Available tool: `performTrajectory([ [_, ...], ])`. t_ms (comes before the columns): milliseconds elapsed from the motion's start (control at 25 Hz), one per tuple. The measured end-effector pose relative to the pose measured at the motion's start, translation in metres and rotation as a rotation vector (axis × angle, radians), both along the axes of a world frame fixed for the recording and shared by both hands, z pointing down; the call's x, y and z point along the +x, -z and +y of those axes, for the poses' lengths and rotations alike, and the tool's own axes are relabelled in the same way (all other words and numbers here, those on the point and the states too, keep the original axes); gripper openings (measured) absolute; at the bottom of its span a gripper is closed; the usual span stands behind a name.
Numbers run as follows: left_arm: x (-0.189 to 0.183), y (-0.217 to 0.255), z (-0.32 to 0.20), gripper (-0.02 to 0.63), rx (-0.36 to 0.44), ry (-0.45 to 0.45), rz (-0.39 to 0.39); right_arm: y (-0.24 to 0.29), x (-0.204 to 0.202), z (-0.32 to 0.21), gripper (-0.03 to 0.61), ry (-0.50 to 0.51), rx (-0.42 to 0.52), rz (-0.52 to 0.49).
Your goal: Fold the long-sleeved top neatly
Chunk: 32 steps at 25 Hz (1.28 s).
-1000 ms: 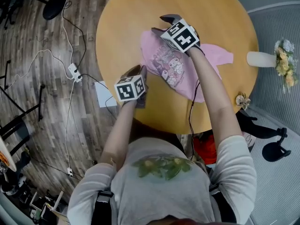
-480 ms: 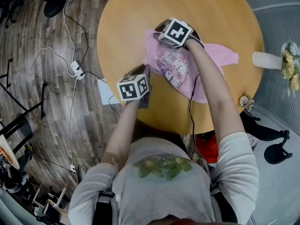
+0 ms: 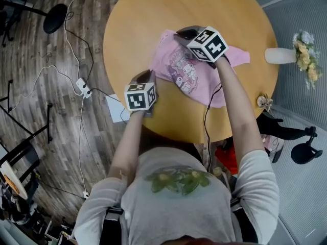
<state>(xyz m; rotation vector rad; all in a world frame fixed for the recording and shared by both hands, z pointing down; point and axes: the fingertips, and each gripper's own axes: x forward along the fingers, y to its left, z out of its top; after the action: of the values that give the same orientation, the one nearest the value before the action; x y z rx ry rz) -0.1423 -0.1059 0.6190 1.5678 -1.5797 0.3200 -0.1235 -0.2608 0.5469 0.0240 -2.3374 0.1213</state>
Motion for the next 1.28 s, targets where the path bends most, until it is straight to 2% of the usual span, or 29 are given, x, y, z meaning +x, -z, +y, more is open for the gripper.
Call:
performTrajectory([
  [200,-0.011,0.049,-0.022,0.028,0.091,-0.033,-0.017,0.057,0.05,-0.009,0.034,-0.189,0.063,-0.116],
  [400,-0.002,0.103,-0.045,0.026,0.201,-0.159,-0.069,0.116,0.107,0.006,0.031,-0.364,0.154,-0.221],
  [640,0.02,0.165,-0.059,0.025,0.33,-0.262,-0.085,0.161,0.167,0.038,0.026,-0.557,0.198,-0.336],
  [760,0.033,0.194,-0.069,0.023,0.394,-0.328,-0.117,0.186,0.186,0.053,0.026,-0.631,0.294,-0.362],
  [920,0.05,0.249,-0.089,0.023,0.524,-0.413,-0.182,0.226,0.209,0.055,0.026,-0.727,0.46,-0.364],
  [1080,0.067,0.304,-0.113,0.023,0.627,-0.497,-0.264,0.269,0.229,0.046,0.026,-0.829,0.563,-0.38],
  [1280,0.082,0.384,-0.139,0.023,0.768,-0.547,-0.364,0.334,0.243,0.035,0.026,-0.871,0.699,-0.426],
])
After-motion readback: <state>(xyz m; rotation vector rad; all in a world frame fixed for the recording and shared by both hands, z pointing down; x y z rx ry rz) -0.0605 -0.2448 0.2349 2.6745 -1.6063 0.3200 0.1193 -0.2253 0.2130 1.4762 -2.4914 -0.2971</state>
